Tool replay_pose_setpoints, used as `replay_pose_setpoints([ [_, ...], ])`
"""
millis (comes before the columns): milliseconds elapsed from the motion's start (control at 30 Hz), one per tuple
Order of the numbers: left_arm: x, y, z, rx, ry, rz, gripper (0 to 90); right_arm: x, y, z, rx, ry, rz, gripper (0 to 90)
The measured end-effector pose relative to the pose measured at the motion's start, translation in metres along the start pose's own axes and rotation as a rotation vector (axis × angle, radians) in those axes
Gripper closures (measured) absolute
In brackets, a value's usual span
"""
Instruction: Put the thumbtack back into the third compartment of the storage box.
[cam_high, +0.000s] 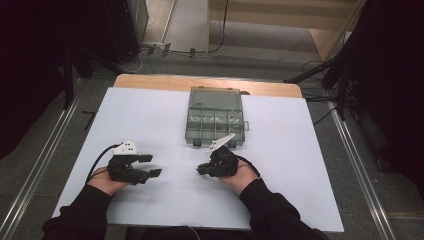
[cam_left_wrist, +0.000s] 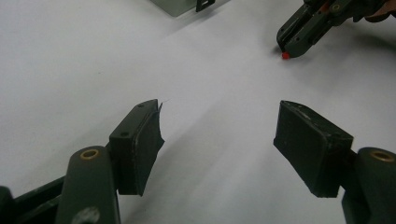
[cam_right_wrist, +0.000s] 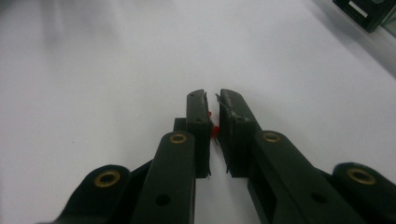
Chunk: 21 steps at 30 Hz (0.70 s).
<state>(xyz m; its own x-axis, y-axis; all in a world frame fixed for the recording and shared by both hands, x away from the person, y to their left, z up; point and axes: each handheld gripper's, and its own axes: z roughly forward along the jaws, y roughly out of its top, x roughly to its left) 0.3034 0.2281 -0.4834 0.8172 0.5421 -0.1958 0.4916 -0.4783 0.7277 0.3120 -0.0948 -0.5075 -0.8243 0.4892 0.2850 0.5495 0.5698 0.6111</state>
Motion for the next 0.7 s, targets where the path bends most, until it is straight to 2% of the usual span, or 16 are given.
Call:
replay_pose_setpoints([
  [400, 0.0, 0.0, 0.0, 0.0, -0.002, 0.004, 30.7, -0.004, 0.003, -0.011, -0.031, 0.004, 0.041, 83.9],
  [533, 0.0, 0.0, 0.0, 0.004, 0.001, 0.005, 30.7, -0.006, 0.004, -0.016, -0.036, 0.008, 0.074, 83.9],
  [700, -0.001, -0.001, -0.001, -0.003, 0.002, -0.001, 30.7, -0.008, 0.006, -0.022, -0.046, 0.009, 0.091, 83.9],
])
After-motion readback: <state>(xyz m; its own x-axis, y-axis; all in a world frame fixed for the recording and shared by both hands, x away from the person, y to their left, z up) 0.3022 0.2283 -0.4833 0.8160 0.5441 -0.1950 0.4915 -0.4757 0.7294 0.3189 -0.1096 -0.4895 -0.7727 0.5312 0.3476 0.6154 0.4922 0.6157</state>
